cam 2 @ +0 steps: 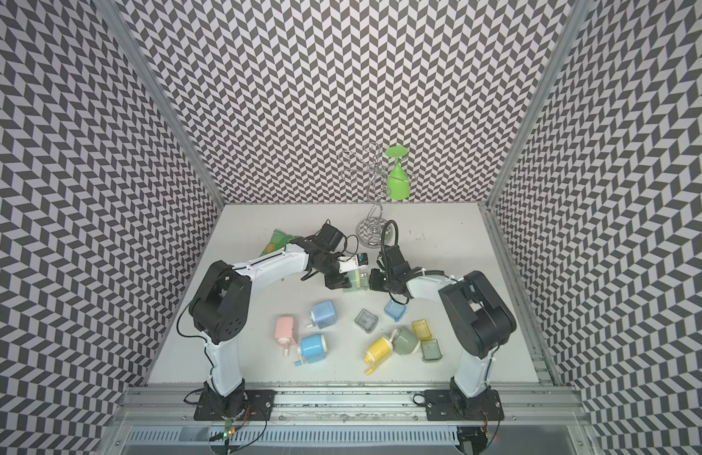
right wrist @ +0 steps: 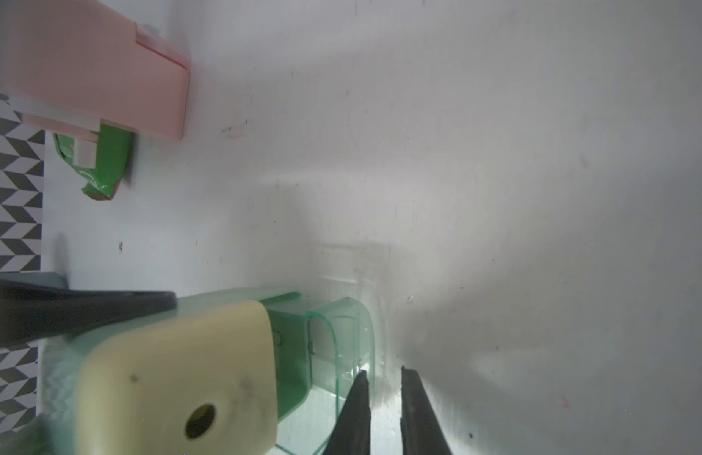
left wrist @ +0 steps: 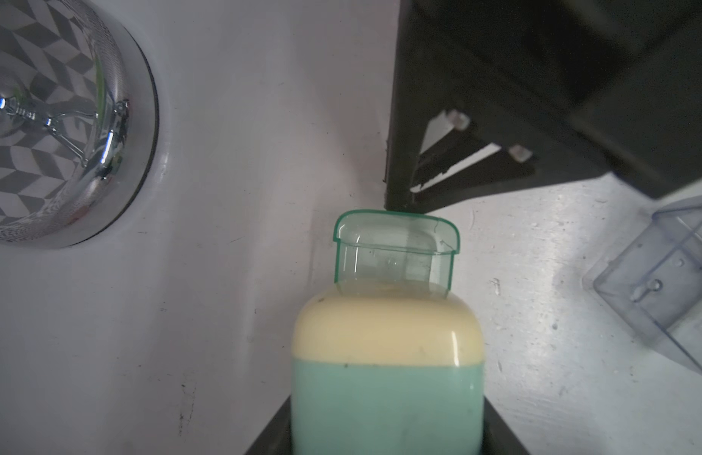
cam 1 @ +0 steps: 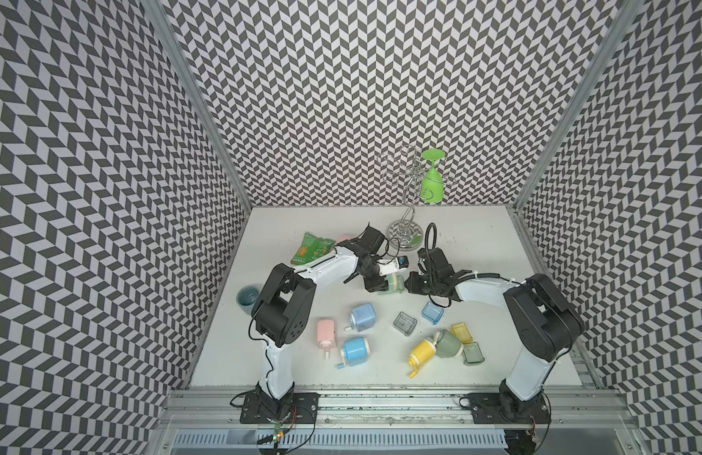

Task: Put the tray back into the pencil sharpener
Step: Close the container of the pencil sharpener, then place the pencil sharpener at the center of the board.

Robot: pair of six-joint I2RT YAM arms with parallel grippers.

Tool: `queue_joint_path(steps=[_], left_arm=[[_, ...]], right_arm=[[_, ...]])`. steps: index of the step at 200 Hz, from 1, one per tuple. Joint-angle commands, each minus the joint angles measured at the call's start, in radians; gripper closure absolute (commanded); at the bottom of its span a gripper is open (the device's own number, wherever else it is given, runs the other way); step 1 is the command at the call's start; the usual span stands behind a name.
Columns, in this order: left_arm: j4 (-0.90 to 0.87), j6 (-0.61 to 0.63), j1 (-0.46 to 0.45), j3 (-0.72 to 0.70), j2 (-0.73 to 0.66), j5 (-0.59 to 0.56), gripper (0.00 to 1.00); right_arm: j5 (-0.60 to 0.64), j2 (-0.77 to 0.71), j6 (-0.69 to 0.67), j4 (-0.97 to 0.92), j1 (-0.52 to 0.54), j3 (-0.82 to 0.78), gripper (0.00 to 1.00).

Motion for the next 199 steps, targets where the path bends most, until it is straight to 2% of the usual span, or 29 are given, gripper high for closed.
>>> queue_joint_path(steps=[1, 33, 102, 171, 199], left_arm=[[0.046, -0.009, -0.006, 0.003, 0.026, -0.012, 0.59], [0.048, -0.011, -0.006, 0.003, 0.027, -0.008, 0.59], [0.058, -0.026, -0.006, 0.003, 0.029, 0.003, 0.59], [0.059, -0.033, -0.005, 0.004, 0.032, 0.002, 0.61], [0.064, -0.046, 0.002, 0.001, 0.019, -0.007, 0.63]], right_arm=[[-0.064, 0.008, -0.009, 0.053, 0.010, 0.011, 0.84], [-0.133, 0.020, -0.008, 0.094, 0.010, -0.002, 0.84], [-0.202, 0.049, 0.001, 0.127, 0.012, 0.007, 0.83], [-0.221, 0.052, 0.003, 0.136, 0.012, 0.005, 0.84], [-0.133, -0.023, 0.020, 0.118, -0.005, -0.020, 0.83]])
